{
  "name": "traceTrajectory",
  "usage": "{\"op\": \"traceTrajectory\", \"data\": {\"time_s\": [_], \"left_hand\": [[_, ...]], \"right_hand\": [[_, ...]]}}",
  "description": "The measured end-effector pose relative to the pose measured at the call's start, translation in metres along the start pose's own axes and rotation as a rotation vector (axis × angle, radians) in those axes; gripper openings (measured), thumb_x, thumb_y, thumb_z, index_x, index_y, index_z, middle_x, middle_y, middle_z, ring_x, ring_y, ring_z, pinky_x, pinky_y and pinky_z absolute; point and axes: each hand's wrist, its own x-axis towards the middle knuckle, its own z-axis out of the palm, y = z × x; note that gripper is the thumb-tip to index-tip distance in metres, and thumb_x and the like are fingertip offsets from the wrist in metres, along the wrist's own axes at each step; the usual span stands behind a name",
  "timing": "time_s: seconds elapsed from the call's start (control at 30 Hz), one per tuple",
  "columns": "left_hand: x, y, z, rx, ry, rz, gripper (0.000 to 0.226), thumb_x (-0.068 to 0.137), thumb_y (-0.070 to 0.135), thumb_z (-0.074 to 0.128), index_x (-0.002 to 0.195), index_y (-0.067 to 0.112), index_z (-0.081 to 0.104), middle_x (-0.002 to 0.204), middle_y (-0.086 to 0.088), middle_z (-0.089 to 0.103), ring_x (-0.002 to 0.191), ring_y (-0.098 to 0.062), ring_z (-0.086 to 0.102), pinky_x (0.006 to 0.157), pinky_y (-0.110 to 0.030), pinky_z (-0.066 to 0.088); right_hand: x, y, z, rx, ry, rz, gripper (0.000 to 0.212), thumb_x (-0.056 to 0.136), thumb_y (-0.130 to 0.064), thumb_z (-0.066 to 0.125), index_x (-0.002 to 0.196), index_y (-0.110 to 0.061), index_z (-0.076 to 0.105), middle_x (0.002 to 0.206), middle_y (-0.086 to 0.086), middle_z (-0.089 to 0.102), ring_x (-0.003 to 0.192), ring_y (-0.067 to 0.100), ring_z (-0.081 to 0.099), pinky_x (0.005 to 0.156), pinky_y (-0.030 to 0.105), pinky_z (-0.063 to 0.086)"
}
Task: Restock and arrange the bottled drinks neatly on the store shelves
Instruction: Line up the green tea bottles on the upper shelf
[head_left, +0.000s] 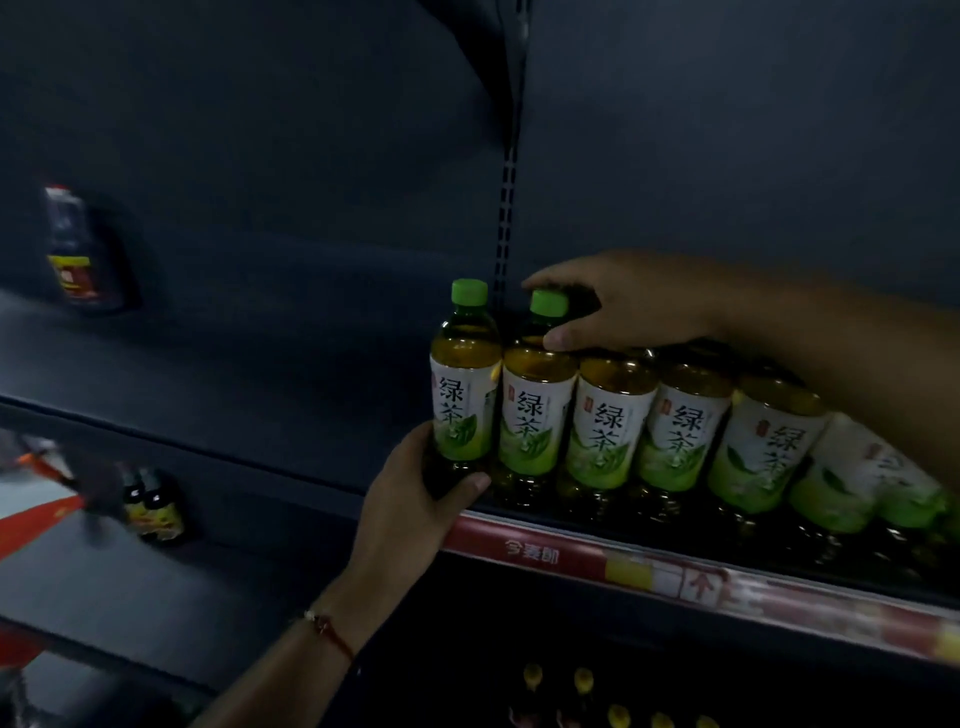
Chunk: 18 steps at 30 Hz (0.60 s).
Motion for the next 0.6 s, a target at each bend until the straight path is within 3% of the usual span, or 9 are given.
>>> {"op": "traceTrajectory", "data": {"time_s": [0.1,0.2,0.3,0.37,0.5,0.6], "left_hand": [[0.006,0.011,-0.02,-0.032,-0.101,0.037,0.081,0.076,0.056,0.076,0.139,0.062,0.024,0.141,0.022,0.048,0.126,0.003,0.048,0.104,-0.041,0.048],[0.024,0.054,-0.054,0.147,-0.04,0.212,0.107,0.076,0.054,0.076,0.154,0.044,0.002,0.16,0.012,0.019,0.135,-0.001,0.024,0.109,-0.034,0.031],[0.057,0.114,-0.074,0.518,-0.027,0.61,0.1,0.078,0.062,0.068,0.155,0.033,0.011,0.158,0.004,0.028,0.142,-0.012,0.025,0.114,-0.038,0.022],[0.078,0.139,-0.069,0.762,-0.146,0.796,0.1,0.077,0.072,0.06,0.155,0.03,0.014,0.153,0.003,0.037,0.141,-0.018,0.03,0.118,-0.045,0.019],[0.097,0.153,-0.049,0.821,-0.338,0.869,0.106,0.076,0.076,0.059,0.157,0.026,0.014,0.149,0.002,0.043,0.134,-0.017,0.041,0.11,-0.037,0.027],[0.097,0.158,-0.039,0.762,-0.363,0.862,0.106,0.078,0.074,0.06,0.157,0.023,0.012,0.152,-0.001,0.04,0.134,-0.017,0.042,0.103,-0.029,0.032]], "right_hand": [[-0.015,0.0,-0.006,-0.02,-0.042,0.128,0.077,0.082,-0.052,0.065,0.147,-0.031,0.03,0.144,-0.006,0.046,0.127,0.017,0.048,0.098,0.037,0.044],[-0.03,-0.001,-0.009,-0.153,-0.075,0.219,0.061,0.084,-0.046,0.068,0.138,-0.032,0.044,0.14,-0.002,0.049,0.121,0.021,0.051,0.097,0.041,0.046],[-0.034,-0.007,-0.007,-0.16,-0.064,0.238,0.051,0.085,-0.041,0.068,0.132,-0.032,0.051,0.132,-0.004,0.054,0.111,0.018,0.054,0.091,0.039,0.049],[-0.033,-0.011,-0.007,-0.155,-0.06,0.24,0.051,0.084,-0.038,0.07,0.131,-0.031,0.052,0.129,-0.006,0.056,0.111,0.018,0.055,0.091,0.039,0.049],[-0.035,-0.007,-0.004,-0.107,-0.006,0.255,0.055,0.081,-0.037,0.074,0.131,-0.029,0.052,0.13,-0.004,0.056,0.11,0.017,0.056,0.085,0.032,0.047],[-0.044,-0.001,-0.004,-0.018,0.051,0.243,0.073,0.077,-0.043,0.076,0.141,-0.027,0.043,0.14,-0.006,0.05,0.12,0.014,0.051,0.095,0.031,0.044]]}}
